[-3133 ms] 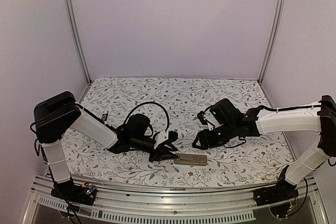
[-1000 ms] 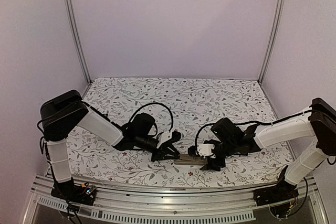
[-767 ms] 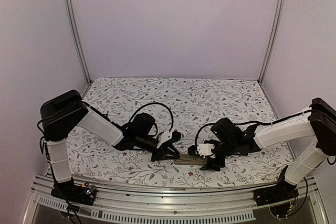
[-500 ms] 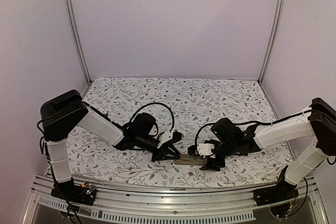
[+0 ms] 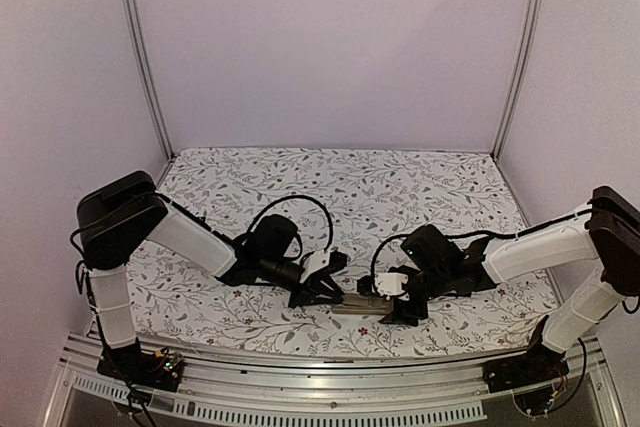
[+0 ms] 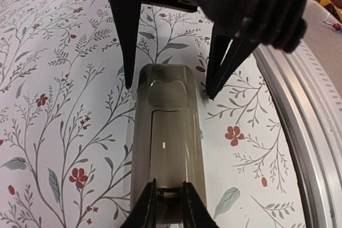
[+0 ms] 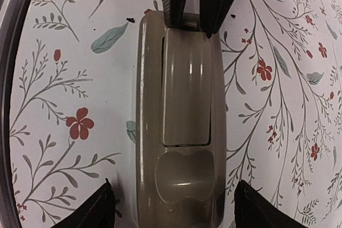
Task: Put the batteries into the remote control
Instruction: Load the battery cover onto the remote control without the battery cover.
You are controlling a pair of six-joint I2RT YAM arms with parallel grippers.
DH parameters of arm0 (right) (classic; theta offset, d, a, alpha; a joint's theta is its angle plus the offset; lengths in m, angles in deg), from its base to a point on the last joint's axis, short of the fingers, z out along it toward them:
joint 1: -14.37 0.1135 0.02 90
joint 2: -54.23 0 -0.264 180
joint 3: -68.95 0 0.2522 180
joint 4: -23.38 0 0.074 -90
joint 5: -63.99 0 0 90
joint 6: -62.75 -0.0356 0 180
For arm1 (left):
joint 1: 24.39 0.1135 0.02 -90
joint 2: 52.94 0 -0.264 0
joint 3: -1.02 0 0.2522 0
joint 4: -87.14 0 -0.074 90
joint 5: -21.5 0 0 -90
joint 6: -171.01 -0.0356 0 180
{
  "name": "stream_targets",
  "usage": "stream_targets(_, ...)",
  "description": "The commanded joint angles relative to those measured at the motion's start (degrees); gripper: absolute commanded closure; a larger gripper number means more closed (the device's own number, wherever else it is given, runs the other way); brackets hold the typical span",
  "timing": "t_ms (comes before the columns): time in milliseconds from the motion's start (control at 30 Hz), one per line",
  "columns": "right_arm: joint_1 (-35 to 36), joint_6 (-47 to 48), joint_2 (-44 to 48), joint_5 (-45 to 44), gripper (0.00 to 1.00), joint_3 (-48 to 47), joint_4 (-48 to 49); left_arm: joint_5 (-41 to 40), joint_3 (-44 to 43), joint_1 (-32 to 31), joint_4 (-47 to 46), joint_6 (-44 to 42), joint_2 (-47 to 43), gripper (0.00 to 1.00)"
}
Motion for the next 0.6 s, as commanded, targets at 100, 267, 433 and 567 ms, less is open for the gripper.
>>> stream_targets(100, 0.3, -0.5, -1.4, -1.8, 0.25, 0.1, -1.7, 0.5, -1.1, -1.6, 4.1, -1.7, -0.4, 0.82)
stream_targets(267, 0.3, -0.7, -1.7, -1.8, 0.25, -0.1, -1.7, 0.2, -1.1, -1.9, 4.4, -1.9, -0.4, 0.81)
stream_targets(433, 0.3, -1.2, -1.8, -1.6, 0.24, -0.2, -1.6, -0.2, -1.3, -2.2, 4.8, -2.4, -0.5, 0.80)
stream_targets(567, 0.3, -1.3, -1.9, -1.7, 0.25, -0.3, -1.7, -0.5, -1.3, -2.4, 5.1, -2.7, -0.6, 0.78)
